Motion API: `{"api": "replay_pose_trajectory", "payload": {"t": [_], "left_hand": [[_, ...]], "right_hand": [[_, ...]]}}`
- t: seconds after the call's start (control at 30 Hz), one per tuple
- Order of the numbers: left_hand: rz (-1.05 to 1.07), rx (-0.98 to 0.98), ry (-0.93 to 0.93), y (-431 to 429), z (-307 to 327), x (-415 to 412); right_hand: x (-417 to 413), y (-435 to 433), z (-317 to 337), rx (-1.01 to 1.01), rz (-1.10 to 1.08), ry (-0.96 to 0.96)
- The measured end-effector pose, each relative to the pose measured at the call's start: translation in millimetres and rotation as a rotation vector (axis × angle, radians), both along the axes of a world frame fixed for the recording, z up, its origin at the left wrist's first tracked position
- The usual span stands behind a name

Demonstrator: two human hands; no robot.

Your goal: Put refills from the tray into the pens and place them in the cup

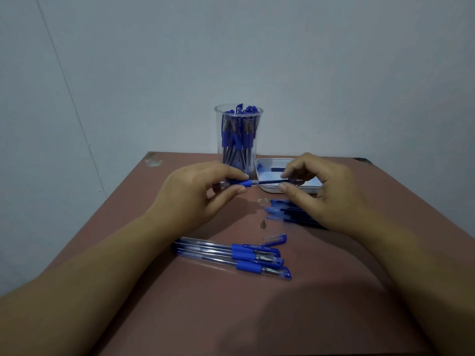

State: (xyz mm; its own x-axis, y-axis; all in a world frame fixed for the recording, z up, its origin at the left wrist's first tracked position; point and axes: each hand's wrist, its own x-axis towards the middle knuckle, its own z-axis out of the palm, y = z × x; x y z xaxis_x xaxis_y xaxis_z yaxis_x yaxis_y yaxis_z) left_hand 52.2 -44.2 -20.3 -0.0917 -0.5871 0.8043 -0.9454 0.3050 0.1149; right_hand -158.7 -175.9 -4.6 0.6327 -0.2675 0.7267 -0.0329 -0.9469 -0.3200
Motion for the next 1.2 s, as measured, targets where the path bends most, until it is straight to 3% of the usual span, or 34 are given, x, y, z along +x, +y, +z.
{"api": "replay_pose_trajectory", "payload": {"t": [0.53, 0.7, 1.0, 1.1, 1.2], "left_hand": [[-0.07, 0.05, 0.045, -1, -1, 1], [0.003, 0.07, 0.072, -1, -2, 8], [0.042, 0.104, 0.081, -3, -4, 10], [0.044, 0.112, 0.093, -3, -4, 12], [0.048, 0.109, 0.098, -2, -4, 12]], "right_hand": [[13, 10, -7, 0.023, 0.046, 0.033], [9, 1, -8, 0.153, -0.053, 0.192], [18, 11, -7, 0.034, -0.116, 0.587], [17, 13, -5, 0.061, -0.118, 0.592], [12, 14, -1, 0.215, -0.094, 0.479]]}}
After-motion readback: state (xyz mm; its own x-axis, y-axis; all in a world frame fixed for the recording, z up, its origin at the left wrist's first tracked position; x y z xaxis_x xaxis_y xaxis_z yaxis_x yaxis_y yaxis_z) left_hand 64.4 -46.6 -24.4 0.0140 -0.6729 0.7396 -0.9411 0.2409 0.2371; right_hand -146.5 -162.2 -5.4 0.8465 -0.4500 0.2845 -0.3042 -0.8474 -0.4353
